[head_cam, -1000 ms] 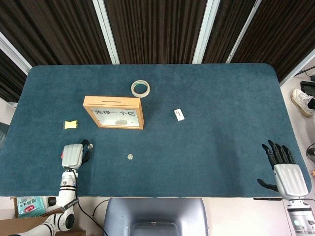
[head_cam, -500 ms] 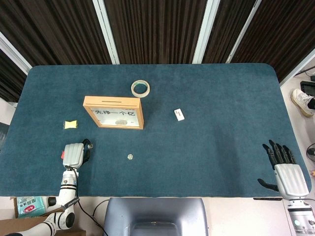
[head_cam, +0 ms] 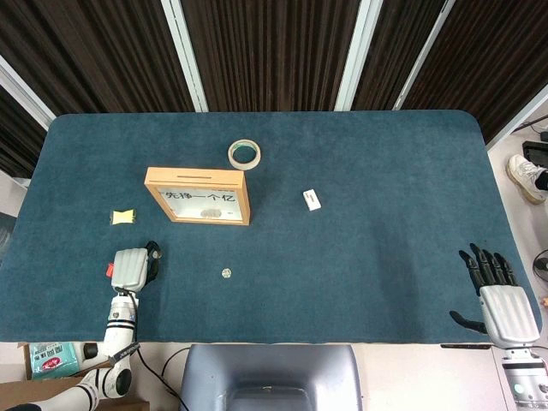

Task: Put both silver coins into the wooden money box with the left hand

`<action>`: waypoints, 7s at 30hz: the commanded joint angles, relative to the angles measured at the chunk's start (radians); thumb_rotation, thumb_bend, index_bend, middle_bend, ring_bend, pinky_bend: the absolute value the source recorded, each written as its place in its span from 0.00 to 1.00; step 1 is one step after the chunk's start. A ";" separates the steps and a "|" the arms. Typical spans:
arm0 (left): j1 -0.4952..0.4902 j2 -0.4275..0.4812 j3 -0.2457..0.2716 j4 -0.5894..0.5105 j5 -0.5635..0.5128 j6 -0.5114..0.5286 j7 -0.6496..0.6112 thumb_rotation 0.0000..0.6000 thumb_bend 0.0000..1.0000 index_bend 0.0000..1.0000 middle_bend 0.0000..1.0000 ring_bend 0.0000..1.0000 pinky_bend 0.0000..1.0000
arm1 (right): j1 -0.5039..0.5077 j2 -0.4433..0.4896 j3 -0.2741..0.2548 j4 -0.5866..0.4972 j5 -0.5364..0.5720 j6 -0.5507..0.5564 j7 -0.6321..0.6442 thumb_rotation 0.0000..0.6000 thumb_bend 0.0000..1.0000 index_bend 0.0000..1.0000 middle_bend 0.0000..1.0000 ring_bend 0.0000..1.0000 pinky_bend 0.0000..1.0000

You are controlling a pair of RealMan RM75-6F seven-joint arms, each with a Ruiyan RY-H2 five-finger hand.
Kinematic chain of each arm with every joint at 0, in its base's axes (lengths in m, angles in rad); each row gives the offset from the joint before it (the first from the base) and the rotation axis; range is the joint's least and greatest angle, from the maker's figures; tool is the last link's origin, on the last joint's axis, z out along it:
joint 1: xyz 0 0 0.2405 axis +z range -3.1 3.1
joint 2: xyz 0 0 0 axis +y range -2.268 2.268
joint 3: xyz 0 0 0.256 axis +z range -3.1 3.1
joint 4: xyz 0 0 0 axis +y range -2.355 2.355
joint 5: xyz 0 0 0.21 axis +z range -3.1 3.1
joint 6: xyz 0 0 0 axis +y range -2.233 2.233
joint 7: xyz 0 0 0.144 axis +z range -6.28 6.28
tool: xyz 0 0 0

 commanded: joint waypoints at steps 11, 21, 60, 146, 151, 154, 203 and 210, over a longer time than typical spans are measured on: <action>-0.011 -0.010 -0.006 0.023 -0.015 -0.014 0.005 1.00 0.37 0.46 1.00 1.00 1.00 | -0.002 0.002 0.000 0.001 -0.002 0.003 0.004 1.00 0.10 0.00 0.00 0.00 0.00; -0.023 -0.038 -0.022 0.076 -0.022 0.003 -0.009 1.00 0.37 0.56 1.00 1.00 1.00 | -0.001 0.001 0.000 0.001 0.001 -0.002 0.001 1.00 0.10 0.00 0.00 0.00 0.00; -0.024 -0.050 -0.025 0.098 0.010 0.095 -0.055 1.00 0.53 0.69 1.00 1.00 1.00 | 0.002 0.002 -0.001 -0.003 0.005 -0.010 -0.008 1.00 0.10 0.00 0.00 0.00 0.00; -0.557 0.550 -0.142 -0.644 -0.638 -0.194 0.267 1.00 0.57 0.71 1.00 1.00 1.00 | 0.030 0.046 0.015 0.000 0.067 -0.075 0.090 1.00 0.10 0.00 0.00 0.00 0.00; -0.556 0.549 -0.141 -0.638 -0.627 -0.191 0.254 1.00 0.54 0.57 1.00 1.00 1.00 | 0.031 0.045 0.017 0.000 0.072 -0.077 0.089 1.00 0.10 0.00 0.00 0.00 0.00; -0.553 0.551 -0.139 -0.640 -0.620 -0.186 0.251 1.00 0.53 0.51 1.00 1.00 1.00 | 0.032 0.044 0.017 0.000 0.074 -0.078 0.087 1.00 0.10 0.00 0.00 0.00 0.00; -0.022 0.179 0.241 -0.498 0.149 0.206 -0.093 1.00 0.40 0.44 1.00 1.00 1.00 | 0.014 0.044 -0.029 -0.017 -0.047 -0.023 0.093 1.00 0.10 0.00 0.00 0.00 0.00; -0.029 0.096 0.214 -0.429 0.158 0.171 -0.052 1.00 0.40 0.44 1.00 1.00 1.00 | 0.010 0.056 -0.031 -0.018 -0.054 -0.014 0.120 1.00 0.10 0.00 0.00 0.00 0.00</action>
